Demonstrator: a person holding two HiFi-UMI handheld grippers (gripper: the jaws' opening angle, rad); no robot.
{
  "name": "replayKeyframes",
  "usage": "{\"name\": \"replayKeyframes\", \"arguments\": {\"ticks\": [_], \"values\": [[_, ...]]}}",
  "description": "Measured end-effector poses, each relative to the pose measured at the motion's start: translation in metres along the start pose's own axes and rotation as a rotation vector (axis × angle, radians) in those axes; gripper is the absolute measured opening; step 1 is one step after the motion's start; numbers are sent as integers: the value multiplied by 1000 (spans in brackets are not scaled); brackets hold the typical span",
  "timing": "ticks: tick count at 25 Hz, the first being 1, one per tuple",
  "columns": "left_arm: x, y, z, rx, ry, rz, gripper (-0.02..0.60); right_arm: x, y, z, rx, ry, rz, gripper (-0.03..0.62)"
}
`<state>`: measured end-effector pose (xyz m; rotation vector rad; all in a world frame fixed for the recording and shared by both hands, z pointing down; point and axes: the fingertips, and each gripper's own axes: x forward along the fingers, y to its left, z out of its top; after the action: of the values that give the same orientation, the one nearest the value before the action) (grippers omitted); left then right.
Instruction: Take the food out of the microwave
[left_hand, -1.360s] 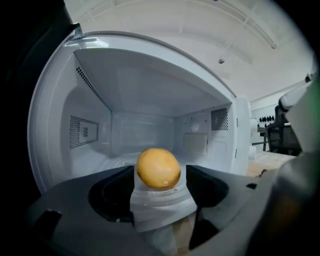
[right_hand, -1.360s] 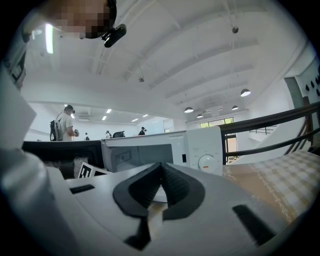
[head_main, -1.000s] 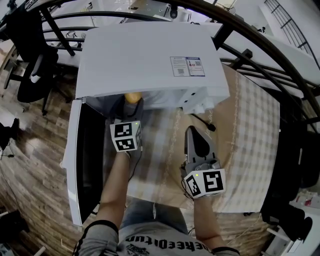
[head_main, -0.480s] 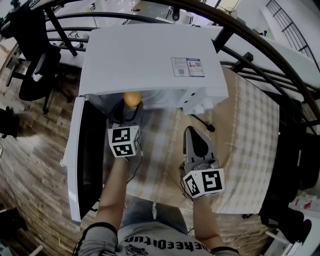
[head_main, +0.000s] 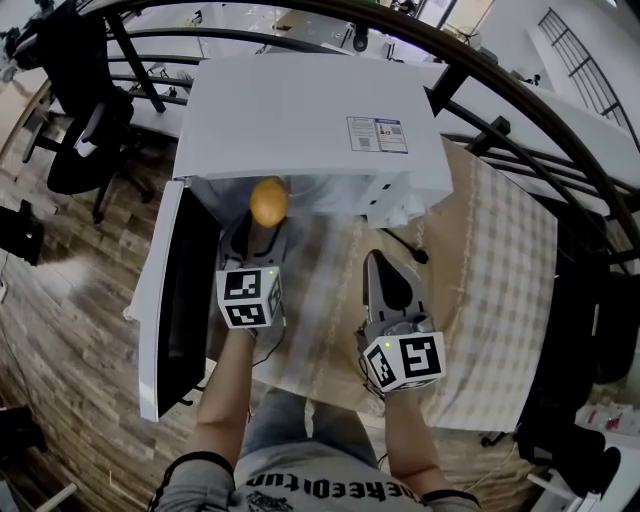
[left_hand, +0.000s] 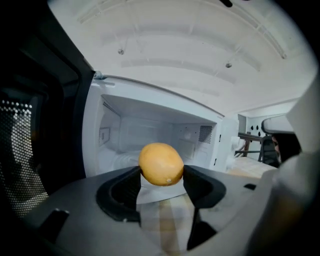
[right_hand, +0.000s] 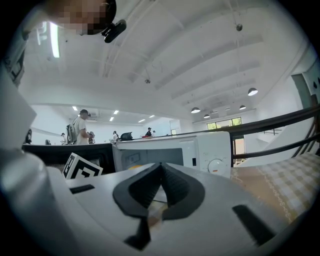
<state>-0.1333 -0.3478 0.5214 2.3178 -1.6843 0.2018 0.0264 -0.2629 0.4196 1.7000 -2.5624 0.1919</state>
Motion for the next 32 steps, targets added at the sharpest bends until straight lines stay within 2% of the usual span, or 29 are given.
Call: {"name": "replayKeyframes", "arguments": {"ticks": [11,20,32], "values": [[-54,-9,11,-14,-9,39,264,-18,15,11,-13,-17,57,5],[-94,-34,29,-2,-21,26,264,-36,22,25,-16,-38,87,5],[-140,-50,52,-9,-49,53,264,-58,31,42,-39,-53,140,5]]}}
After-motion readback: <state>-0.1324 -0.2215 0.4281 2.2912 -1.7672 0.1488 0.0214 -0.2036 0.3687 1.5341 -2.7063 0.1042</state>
